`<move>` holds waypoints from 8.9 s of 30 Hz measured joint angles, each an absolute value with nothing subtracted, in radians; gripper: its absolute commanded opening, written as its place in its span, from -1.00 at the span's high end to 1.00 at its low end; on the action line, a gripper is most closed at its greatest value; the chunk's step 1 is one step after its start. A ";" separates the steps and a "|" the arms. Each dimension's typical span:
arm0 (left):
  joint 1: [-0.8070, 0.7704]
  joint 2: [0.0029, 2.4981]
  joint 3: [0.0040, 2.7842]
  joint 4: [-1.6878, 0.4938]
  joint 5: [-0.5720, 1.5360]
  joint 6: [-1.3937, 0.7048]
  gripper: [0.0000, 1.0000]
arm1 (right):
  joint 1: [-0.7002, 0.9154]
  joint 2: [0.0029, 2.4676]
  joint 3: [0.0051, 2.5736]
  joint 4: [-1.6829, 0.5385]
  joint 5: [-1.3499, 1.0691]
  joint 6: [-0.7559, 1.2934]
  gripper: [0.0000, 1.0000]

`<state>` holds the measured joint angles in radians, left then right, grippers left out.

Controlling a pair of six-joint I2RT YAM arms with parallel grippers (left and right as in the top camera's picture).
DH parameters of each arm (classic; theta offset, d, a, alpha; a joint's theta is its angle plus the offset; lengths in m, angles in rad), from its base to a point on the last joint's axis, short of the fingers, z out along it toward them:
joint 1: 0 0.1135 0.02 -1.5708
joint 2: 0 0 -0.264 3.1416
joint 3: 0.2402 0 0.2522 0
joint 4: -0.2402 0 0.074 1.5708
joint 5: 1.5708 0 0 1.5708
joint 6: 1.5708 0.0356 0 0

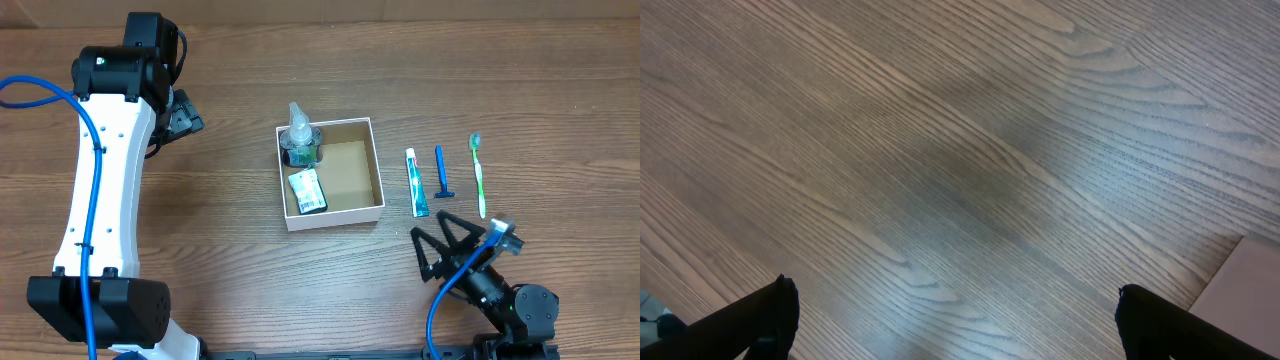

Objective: Pack container
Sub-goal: 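Move right gripper over the blue razor, then lower right gripper and grasp the blue razor, lift, then carry the razor into the box and open right gripper, then move right gripper back over the green toothbrush and grasp it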

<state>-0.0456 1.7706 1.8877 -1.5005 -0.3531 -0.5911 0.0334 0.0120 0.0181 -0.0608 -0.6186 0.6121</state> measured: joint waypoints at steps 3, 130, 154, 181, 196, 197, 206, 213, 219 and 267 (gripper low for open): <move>-0.046 1.771 1.888 -1.501 -0.353 -0.591 -1.00 | 0.033 0.013 0.018 -0.001 -0.700 0.624 -1.00; -0.046 1.770 1.890 -1.501 -0.356 -0.591 -1.00 | 0.074 1.811 1.053 -0.580 0.057 0.052 0.27; -0.046 1.771 1.890 -1.501 -0.356 -0.591 -1.00 | 0.073 1.838 1.079 -0.642 0.060 0.064 0.80; -0.046 1.771 1.890 -1.501 -0.356 -0.591 -1.00 | 0.433 1.587 1.502 -1.075 0.067 0.256 0.79; -0.046 1.771 1.890 -1.501 -0.356 -0.591 -1.00 | 0.656 1.658 1.477 -0.953 0.083 0.380 0.74; -0.046 1.770 1.890 -1.501 -0.356 -0.591 -1.00 | 0.656 1.667 1.476 -0.951 0.084 0.382 0.62; -0.046 1.771 1.890 -1.501 -0.356 -0.591 -1.00 | 0.656 1.777 1.462 -0.934 0.092 0.397 -0.34; -0.046 1.771 1.890 -1.501 -0.356 -0.591 -1.00 | 0.652 1.766 1.462 -0.989 0.104 0.392 -0.44; -0.046 1.771 1.890 -1.501 -0.356 -0.591 -1.00 | 0.541 1.641 1.462 -1.134 0.181 0.392 -0.48; -0.046 1.770 1.890 -1.501 -0.356 -0.591 -1.00 | -0.118 1.554 0.643 -0.176 0.085 0.077 0.05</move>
<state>-0.0456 1.7702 1.8896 -1.5009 -0.3561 -0.5911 -0.1181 1.5539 0.6426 -0.1761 0.0849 0.0772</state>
